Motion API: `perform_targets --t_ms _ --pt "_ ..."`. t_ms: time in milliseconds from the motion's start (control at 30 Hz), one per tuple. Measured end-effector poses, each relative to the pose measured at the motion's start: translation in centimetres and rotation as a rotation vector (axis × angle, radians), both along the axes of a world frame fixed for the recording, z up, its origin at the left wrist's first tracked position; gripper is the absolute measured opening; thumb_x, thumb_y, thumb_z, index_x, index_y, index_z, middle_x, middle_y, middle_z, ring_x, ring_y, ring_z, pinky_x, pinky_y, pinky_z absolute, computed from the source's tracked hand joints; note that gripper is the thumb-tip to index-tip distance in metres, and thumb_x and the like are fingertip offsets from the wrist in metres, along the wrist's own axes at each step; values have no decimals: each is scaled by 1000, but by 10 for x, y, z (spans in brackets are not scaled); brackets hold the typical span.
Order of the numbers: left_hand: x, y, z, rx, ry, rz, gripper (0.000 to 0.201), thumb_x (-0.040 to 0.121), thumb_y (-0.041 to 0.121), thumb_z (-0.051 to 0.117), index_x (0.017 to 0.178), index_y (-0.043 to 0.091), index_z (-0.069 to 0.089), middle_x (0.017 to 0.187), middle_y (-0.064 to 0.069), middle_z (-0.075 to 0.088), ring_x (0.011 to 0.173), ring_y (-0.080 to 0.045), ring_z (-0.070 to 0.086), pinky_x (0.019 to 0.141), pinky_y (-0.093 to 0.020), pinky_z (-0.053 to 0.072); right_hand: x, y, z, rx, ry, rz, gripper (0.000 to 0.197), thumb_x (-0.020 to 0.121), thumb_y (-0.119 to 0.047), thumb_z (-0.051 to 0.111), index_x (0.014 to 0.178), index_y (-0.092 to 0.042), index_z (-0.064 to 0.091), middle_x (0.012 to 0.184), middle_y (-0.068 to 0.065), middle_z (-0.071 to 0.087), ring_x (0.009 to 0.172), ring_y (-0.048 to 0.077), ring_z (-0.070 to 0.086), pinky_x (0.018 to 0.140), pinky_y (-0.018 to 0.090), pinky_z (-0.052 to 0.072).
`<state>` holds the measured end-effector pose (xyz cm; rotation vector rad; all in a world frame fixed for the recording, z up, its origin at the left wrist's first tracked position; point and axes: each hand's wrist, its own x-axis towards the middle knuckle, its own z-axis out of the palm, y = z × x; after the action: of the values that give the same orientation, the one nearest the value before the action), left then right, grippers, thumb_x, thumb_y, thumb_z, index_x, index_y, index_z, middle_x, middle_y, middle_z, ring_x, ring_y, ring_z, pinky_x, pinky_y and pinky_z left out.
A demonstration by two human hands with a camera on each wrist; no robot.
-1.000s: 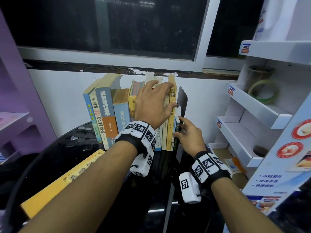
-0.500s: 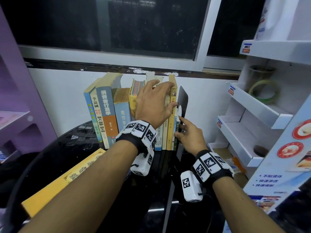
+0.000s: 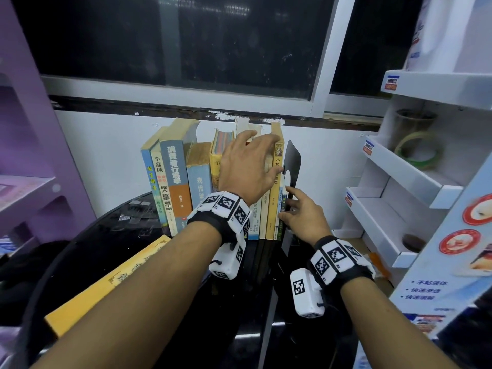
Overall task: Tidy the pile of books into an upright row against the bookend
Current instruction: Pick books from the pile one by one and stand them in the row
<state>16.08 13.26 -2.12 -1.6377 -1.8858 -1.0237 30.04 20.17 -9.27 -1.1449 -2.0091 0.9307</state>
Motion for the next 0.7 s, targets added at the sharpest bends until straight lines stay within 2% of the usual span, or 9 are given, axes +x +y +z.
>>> perform_targets --t_ms 67,133,300,400,467,500,600,700 --pt "-2 -1 1 -35 34 -7 55 82 44 64 132 31 47 133 7 55 137 -18 31 108 -39 31 -1 -2 3 -14 -19 0 66 87 -8 68 144 -26 40 129 3 63 103 19 66 86 39 58" --pt "-4 -1 3 -62 29 -31 56 82 41 64 134 30 45 135 6 54 138 -19 30 110 -42 31 -2 -4 6 -10 -44 -13 67 87 -10 68 145 -25 39 131 3 61 106 19 64 89 42 56" --pt "-10 -3 7 -136 3 -109 56 85 35 60 138 30 42 141 7 50 140 -19 28 113 -43 28 -3 -14 14 -16 -80 -30 64 89 -14 67 145 -20 38 133 4 59 114 20 60 90 27 49" --pt "-14 -11 10 -134 17 -159 54 86 31 57 138 27 44 144 7 45 139 -18 31 113 -44 29 -1 -25 22 -23 -114 -14 61 90 -15 65 145 -19 38 135 4 58 119 21 57 95 30 48" --pt "-15 -20 12 -116 9 -186 50 87 28 58 136 25 48 146 5 43 138 -16 33 113 -38 29 2 -33 26 -25 -125 -7 58 90 -14 65 143 -18 40 134 5 59 117 21 58 97 35 51" --pt "-15 -25 11 -109 7 -194 49 87 26 58 135 24 49 147 5 42 137 -15 34 112 -35 29 4 -38 29 -24 -134 -5 56 91 -14 64 142 -17 41 133 5 59 117 21 58 97 35 51" --pt "-15 -44 9 -91 -1 -205 45 87 25 59 132 23 52 147 4 41 136 -15 35 110 -35 31 8 -52 36 3 -172 -5 49 92 -14 63 138 -13 45 131 5 60 116 20 58 92 22 44" --pt "-17 -63 6 -91 -25 -229 39 87 23 59 126 20 55 142 3 45 132 -16 39 109 -36 34 9 -67 42 18 -187 -8 46 91 -15 63 135 -12 48 130 5 60 117 19 57 87 20 40"
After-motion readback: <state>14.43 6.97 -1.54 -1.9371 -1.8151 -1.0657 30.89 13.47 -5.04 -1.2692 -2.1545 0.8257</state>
